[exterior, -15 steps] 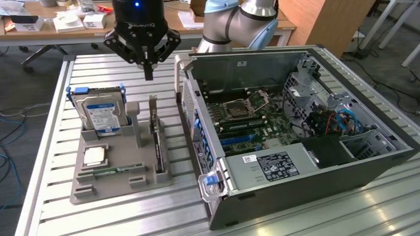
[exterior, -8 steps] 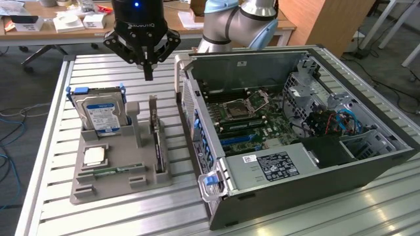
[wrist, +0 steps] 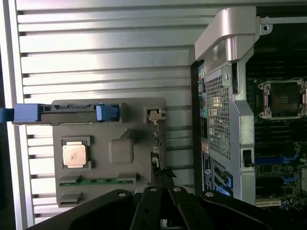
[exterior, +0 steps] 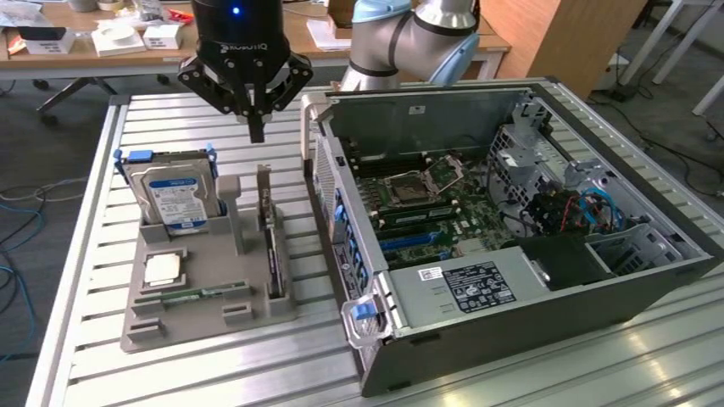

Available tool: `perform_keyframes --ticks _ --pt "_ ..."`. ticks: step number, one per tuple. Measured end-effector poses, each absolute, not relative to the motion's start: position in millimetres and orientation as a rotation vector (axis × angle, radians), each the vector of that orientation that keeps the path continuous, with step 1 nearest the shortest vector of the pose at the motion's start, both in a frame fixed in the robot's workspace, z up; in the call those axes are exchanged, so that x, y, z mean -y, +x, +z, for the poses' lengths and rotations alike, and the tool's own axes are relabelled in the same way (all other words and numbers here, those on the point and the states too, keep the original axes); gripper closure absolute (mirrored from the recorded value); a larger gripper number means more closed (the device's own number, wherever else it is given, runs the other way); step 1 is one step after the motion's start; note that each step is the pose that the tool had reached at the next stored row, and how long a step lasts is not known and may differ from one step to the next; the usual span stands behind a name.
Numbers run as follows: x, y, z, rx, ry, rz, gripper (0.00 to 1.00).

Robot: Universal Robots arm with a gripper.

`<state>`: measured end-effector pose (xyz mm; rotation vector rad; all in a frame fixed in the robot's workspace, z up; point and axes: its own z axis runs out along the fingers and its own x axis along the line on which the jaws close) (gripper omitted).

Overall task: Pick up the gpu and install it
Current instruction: 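Reach for the gpu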

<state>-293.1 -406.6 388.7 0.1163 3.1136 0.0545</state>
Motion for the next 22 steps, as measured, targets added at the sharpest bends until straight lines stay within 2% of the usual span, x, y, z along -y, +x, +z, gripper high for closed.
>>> perform_keyframes --ticks 22 --pt "442 -293 389 -3.113 0.116 0.042 0.90"
